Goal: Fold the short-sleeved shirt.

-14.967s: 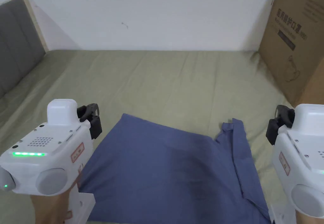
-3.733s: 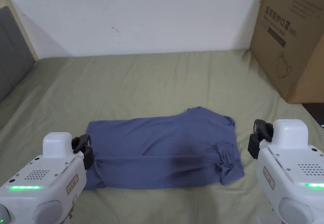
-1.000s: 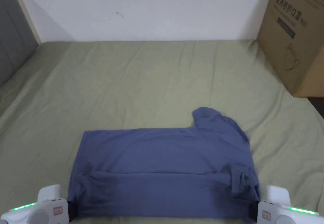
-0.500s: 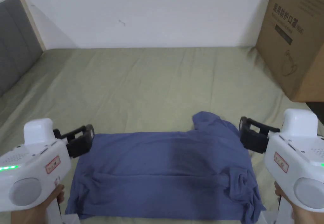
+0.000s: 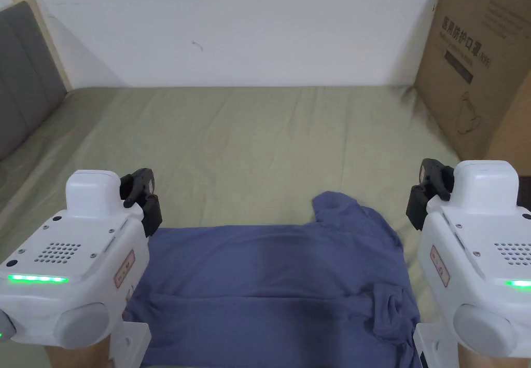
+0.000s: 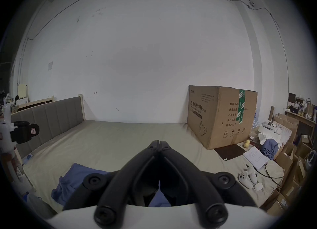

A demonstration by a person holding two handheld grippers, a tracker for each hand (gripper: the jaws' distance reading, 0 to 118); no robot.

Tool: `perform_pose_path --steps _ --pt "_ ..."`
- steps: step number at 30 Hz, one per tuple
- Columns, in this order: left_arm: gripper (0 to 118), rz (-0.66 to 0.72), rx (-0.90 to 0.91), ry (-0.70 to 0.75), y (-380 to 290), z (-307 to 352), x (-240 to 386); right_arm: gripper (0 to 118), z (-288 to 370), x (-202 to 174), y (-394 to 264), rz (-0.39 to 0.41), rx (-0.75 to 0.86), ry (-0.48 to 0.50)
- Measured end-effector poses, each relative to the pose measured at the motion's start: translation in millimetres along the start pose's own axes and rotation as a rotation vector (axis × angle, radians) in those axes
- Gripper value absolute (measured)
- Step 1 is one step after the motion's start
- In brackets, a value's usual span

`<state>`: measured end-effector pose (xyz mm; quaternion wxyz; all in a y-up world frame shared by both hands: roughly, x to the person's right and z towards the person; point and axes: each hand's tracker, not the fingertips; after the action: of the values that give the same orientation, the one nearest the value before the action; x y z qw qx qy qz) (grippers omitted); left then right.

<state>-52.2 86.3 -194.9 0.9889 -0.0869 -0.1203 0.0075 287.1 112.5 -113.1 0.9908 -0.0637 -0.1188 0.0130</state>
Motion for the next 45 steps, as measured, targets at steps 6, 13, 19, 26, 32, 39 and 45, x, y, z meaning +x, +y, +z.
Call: perform_pose_path --steps 6,13,19,26,32,39,45 --pt "0 0.031 -0.089 0.006 -3.1 -33.0 -10.4 0 -22.2 5.0 -5.5 -0.004 -0.027 0.005" --pt "0 0.106 -0.267 0.033 -14.6 -118.7 -50.1 0 -57.6 -4.8 -12.4 -0.008 -0.084 0.015" --pt "14 0.148 -0.552 0.025 -44.1 -209.9 -89.4 0 -101.3 -5.9 -31.4 -0.004 -0.156 0.017" --pt "99 0.080 -0.807 0.172 -116.5 -282.2 -110.4 0 -139.6 -11.8 -55.4 -0.011 -0.249 0.014" --pt "99 0.113 -0.908 0.187 -164.4 -322.0 -138.7 0 -164.0 -4.5 -78.0 0.002 -0.316 0.001" --pt "45 0.122 -0.889 0.161 -165.8 -314.8 -124.9 0 -184.8 15.8 -101.0 -0.009 -0.382 -0.010" --pt "3 0.082 -0.808 0.095 -141.7 -298.4 -104.6 33 -229.8 42.8 -126.9 -0.058 -0.506 -0.033"
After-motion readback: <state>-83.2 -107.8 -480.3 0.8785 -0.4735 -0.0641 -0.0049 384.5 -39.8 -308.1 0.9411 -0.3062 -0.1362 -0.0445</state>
